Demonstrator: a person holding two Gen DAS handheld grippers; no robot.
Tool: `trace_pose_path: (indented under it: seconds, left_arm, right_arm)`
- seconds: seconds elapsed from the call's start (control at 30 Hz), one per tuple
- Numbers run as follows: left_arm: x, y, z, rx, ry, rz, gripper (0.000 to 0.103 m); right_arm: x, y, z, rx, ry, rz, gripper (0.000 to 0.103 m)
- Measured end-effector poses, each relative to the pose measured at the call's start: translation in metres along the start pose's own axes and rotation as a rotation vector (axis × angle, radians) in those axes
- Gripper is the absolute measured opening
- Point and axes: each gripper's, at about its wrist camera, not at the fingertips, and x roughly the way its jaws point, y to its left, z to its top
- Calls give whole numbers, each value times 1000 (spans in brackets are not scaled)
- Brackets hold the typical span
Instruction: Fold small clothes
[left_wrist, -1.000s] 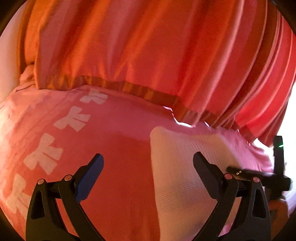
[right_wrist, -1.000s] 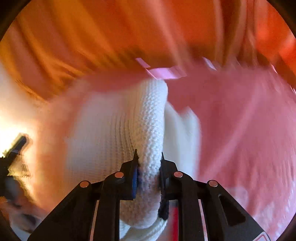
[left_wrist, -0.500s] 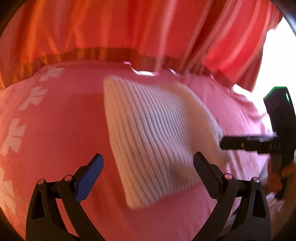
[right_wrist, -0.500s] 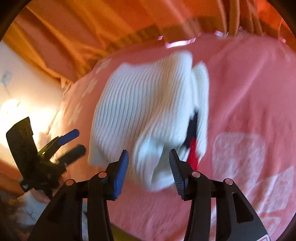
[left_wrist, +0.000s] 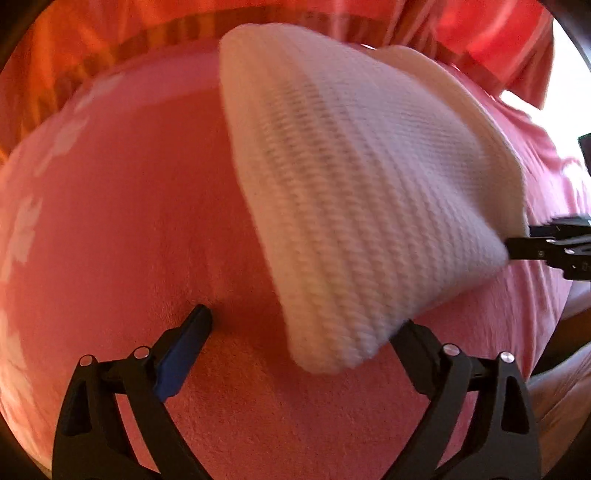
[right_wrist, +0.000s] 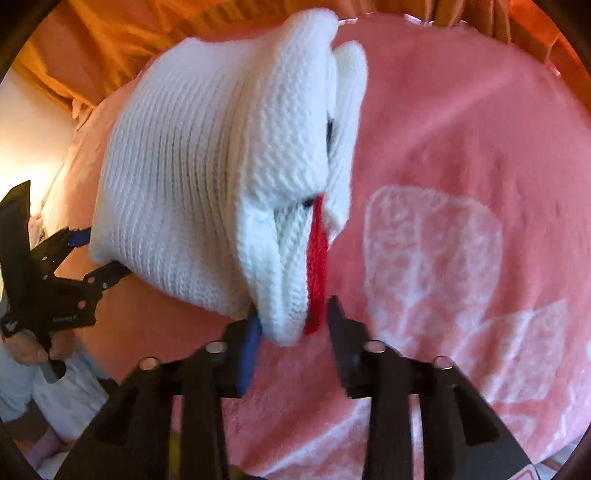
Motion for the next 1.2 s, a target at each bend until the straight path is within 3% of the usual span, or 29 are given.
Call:
trace_pose_path:
  seconds: [0.1,0.2,0.23,0.33,0.37,0.47,0.53,0.57,0.63,0.67,0.77,0.83,0.87,0.9,0.97,1.03,1.2]
  left_arm:
    - [-29,-12,-4,73,-59,-85,91]
    - [-64,-12,-1,71,-164,-171,92]
    - [-72,-12,5,52,-199,-181,92]
    - [-82,-9,39,-22,-257,-205,93]
    - [-79,-8,50,-34,-261,-202,93]
    - [-53,-10,76,-26,-263,-128,93]
    - [-25,-7,84,0,-238,-25,93]
    - [-9,0,84,5,-211,68,93]
    - [7,6,77,-26,-174,47,94]
    - [6,14,76,-80,-168,17,94]
    - [-5,21,80,-138,-148,-13,94]
    - [-12,23,80,-157,-157,-32,93]
    - [-17,24,79,-166,-158,-46,93]
    - [-21,27,77,-174,-160,-66,93]
    - [-32,32,70,-198,-165,-119,94]
    - [-31,40,66,-240,-161,-165,96]
    - [8,68,73,-443,-50,-336,96]
  right_arm:
    - [-34,2,1,-9,-101,24,44]
    - [-75,-4,9,33,-248,68,58]
    - [-83,-5,17,44,-289,74,58]
    - [-77,1,45,58,-295,47,58]
    - [-72,3,51,56,-289,36,55]
    - [-52,13,66,9,-248,-28,0]
    - [-26,9,73,-12,-178,-99,0]
    - [-11,7,74,-31,-135,-185,0]
    - [-2,5,72,-57,-119,-312,0]
    - [-5,0,71,-35,-117,-323,0]
    - [-36,-6,66,40,-210,-174,0]
    - [-49,1,66,44,-271,-106,6]
    - [-53,3,65,47,-286,-46,18]
    - [-49,4,66,50,-276,-10,44]
    - [-39,-1,69,80,-267,-38,61]
    - [-26,-6,80,97,-237,-55,61]
    - [16,-37,80,223,-116,49,75]
